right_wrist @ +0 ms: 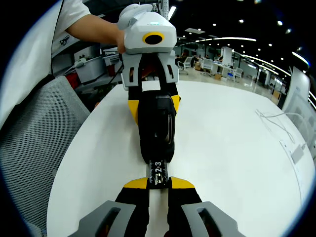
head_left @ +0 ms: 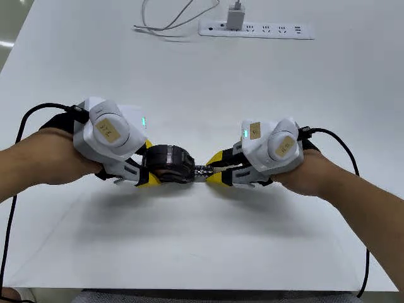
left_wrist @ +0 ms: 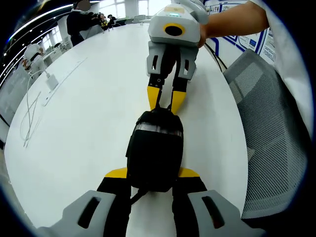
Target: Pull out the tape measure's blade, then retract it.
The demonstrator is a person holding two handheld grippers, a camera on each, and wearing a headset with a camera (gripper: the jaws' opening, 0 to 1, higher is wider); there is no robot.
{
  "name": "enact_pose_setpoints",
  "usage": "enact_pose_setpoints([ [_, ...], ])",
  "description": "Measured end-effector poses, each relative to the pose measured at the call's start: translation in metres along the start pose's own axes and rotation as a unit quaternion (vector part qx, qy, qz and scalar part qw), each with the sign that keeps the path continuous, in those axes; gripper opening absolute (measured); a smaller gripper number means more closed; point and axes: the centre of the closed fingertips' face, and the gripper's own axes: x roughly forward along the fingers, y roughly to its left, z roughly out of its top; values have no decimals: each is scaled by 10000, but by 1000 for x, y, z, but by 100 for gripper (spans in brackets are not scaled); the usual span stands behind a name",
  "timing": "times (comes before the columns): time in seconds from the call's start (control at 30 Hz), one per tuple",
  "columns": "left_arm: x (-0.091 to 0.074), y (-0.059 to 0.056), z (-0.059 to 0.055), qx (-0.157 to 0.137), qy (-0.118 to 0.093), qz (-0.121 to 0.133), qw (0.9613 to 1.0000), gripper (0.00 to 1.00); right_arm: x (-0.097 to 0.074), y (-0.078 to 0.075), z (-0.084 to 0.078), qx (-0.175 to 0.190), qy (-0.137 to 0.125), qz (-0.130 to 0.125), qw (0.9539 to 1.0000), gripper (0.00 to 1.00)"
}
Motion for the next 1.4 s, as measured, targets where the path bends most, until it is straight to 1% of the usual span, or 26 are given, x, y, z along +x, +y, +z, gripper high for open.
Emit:
enact_pose_setpoints([
  [0.33,-1,0,0,-22,6,0,10000,27,-13,-2,-7,-53,79,-38,9999,9],
  [0.77,-1,0,0,-44,12,-5,10000,27,-29,-3,-20,-58,190,-94,9998,9],
  [1.1,0,0,0,-27,25,1,10000,27,-39,-4,-30,-66,299,-117,9995,9],
  [1.4,-1,-1,0,-39,19,-7,10000,27,-47,-3,-35,-36,383,-154,9991,9],
])
